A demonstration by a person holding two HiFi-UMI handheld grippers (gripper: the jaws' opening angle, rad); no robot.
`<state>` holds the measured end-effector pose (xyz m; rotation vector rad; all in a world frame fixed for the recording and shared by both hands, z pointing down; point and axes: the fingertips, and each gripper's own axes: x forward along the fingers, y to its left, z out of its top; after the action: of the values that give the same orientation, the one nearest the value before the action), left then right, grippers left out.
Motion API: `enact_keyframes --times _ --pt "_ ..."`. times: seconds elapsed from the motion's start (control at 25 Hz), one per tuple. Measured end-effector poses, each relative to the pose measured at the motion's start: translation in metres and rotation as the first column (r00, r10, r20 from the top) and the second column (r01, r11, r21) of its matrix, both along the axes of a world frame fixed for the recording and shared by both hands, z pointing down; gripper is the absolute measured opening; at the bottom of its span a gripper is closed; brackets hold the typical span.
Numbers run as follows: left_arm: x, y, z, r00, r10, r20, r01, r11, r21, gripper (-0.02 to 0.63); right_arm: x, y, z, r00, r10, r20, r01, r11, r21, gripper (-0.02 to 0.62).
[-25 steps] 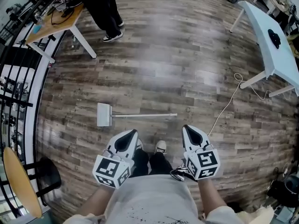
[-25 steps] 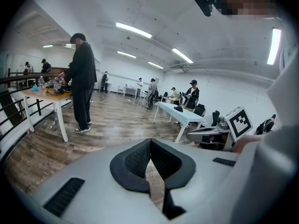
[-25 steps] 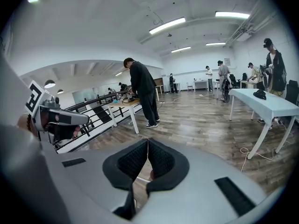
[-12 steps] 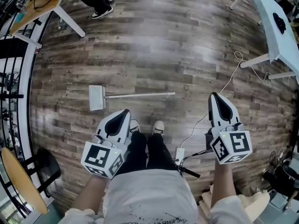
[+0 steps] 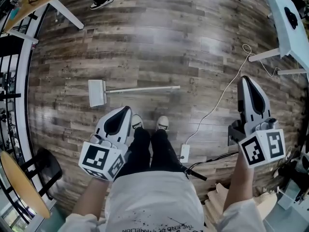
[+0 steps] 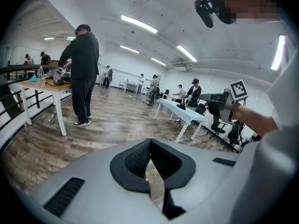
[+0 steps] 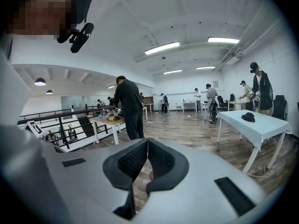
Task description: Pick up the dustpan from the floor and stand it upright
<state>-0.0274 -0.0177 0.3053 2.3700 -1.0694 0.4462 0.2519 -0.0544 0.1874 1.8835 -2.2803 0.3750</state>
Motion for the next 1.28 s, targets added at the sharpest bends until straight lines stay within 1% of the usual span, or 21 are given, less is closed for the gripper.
enact_keyframes --times 0.12,0.24,0.32,0.44,0.56,0.64,0.8,1.0,1.2,1.28 --pt "0.002 -0.001 0.006 1.0 0.003 0.0 -0.003 1.0 -0.008 0.023 -0.006 -0.003 0.012 1.0 -0.016 -0.024 0.015 1.0 -0.012 0.026" --pt "0.003 -0.004 0.015 1.0 0.008 0.01 -0.008 1.0 -0.01 0.021 -0.018 -0.005 0.052 0.995 -0.046 -0.086 0.04 0.996 -0.078 0.026" --pt "0.003 -0.008 0.025 1.0 0.013 0.014 -0.013 1.0 -0.015 0.021 -0.026 -0.003 0.089 0.99 -0.077 -0.116 0.062 0.99 -0.13 0.026" --pt "0.002 -0.016 0.046 1.0 0.016 0.014 -0.015 0.999 -0.032 0.021 -0.032 -0.005 0.149 0.984 -0.112 -0.138 0.08 0.972 -0.22 0.026" --pt "0.003 -0.024 0.072 1.0 0.017 0.018 -0.016 0.999 -0.047 0.022 -0.034 -0.013 0.203 0.984 -0.13 -0.124 0.089 0.952 -0.294 0.026" --pt "0.004 -0.03 0.089 1.0 0.021 0.019 -0.02 0.998 -0.059 0.022 -0.036 -0.022 0.234 0.983 -0.141 -0.118 0.096 0.94 -0.327 0.026" --pt "0.008 -0.038 0.125 0.999 0.032 0.015 -0.03 0.995 -0.097 0.022 -0.041 -0.046 0.293 0.976 -0.168 -0.135 0.106 0.919 -0.38 0.026" --pt "0.01 -0.049 0.162 0.999 0.037 0.01 -0.036 0.99 -0.133 0.022 -0.044 -0.06 0.372 0.962 -0.219 -0.164 0.121 0.877 -0.465 0.026" --pt "0.004 -0.055 0.19 1.0 0.029 0.007 -0.027 0.988 -0.153 0.022 -0.05 -0.067 0.439 0.925 -0.322 -0.2 0.172 0.826 -0.537 0.026" --pt "0.002 -0.055 0.204 1.0 0.027 0.009 -0.025 0.986 -0.164 0.021 -0.054 -0.068 0.47 0.908 -0.365 -0.206 0.193 0.799 -0.569 0.026"
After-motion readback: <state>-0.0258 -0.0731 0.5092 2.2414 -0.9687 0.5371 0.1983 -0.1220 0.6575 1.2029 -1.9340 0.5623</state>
